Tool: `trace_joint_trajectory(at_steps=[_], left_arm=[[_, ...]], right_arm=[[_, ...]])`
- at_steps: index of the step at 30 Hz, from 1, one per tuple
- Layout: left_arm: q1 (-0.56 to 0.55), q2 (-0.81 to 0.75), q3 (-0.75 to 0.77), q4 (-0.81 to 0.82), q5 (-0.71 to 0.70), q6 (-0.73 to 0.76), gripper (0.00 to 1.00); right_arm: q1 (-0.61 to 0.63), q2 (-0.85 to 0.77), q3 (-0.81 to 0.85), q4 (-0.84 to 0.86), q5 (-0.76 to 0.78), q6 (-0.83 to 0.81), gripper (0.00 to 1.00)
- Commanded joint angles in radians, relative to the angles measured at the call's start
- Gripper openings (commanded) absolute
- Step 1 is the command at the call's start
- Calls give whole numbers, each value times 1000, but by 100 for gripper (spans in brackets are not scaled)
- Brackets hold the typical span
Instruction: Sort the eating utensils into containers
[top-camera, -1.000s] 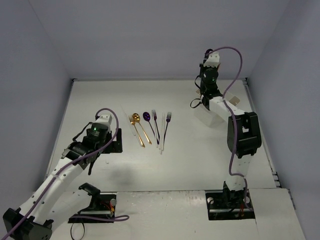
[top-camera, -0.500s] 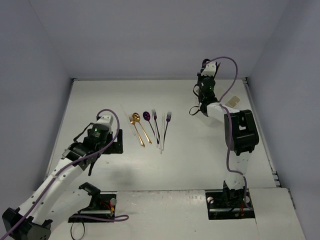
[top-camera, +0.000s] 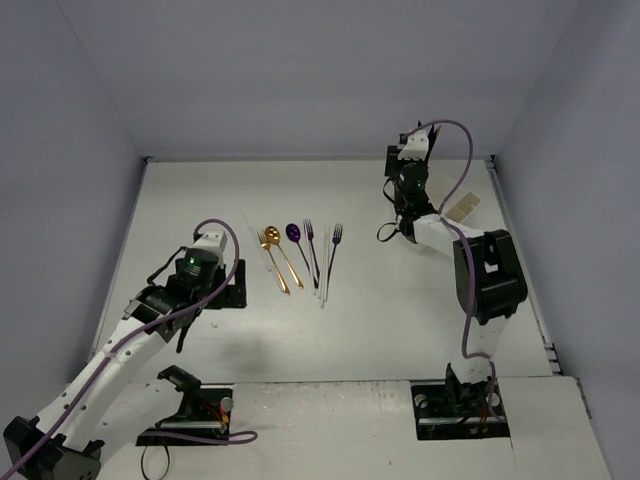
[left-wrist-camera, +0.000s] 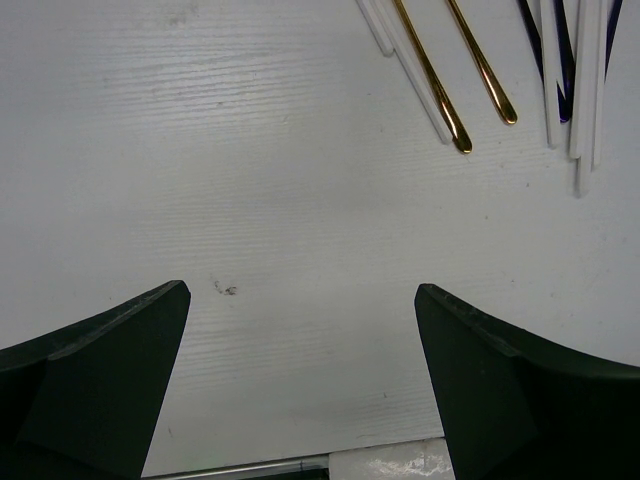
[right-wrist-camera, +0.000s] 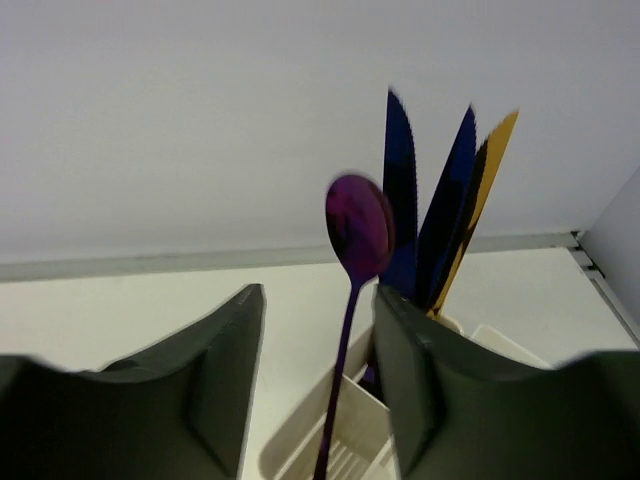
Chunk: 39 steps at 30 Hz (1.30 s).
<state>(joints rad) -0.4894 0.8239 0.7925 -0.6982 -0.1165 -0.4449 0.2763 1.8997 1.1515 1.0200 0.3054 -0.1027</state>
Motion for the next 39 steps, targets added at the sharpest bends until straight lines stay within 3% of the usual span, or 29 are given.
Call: trace_joint_trajectory(at_steps=[1, 3, 7, 13, 19, 23, 31, 39], left_arm=[[-5, -15, 14, 46, -5, 17, 95], [-5, -16, 14, 48, -4, 17, 95], [-5, -12, 11, 49, -3, 16, 95], [-3, 13, 11, 46, 1, 11, 95], [0, 83, 33, 51, -11, -46, 95], [-1, 222, 123, 70, -18, -158, 93], [-33, 592, 399, 82, -44, -381, 76], [-117, 920, 660, 40, -144, -495, 61]], right_arm=[[24, -217, 55, -88, 6, 54, 54], [37, -257, 98, -185, -1, 100, 56], [108, -312, 182, -540, 38, 177, 62], [236, -370, 184, -840, 48, 371, 71], [271, -462, 44, -907, -4, 521, 71], [273, -535, -73, -970, -26, 585, 71], [247, -735, -241, -1076, -43, 596, 73], [163, -887, -329, -1171, -150, 575, 74]])
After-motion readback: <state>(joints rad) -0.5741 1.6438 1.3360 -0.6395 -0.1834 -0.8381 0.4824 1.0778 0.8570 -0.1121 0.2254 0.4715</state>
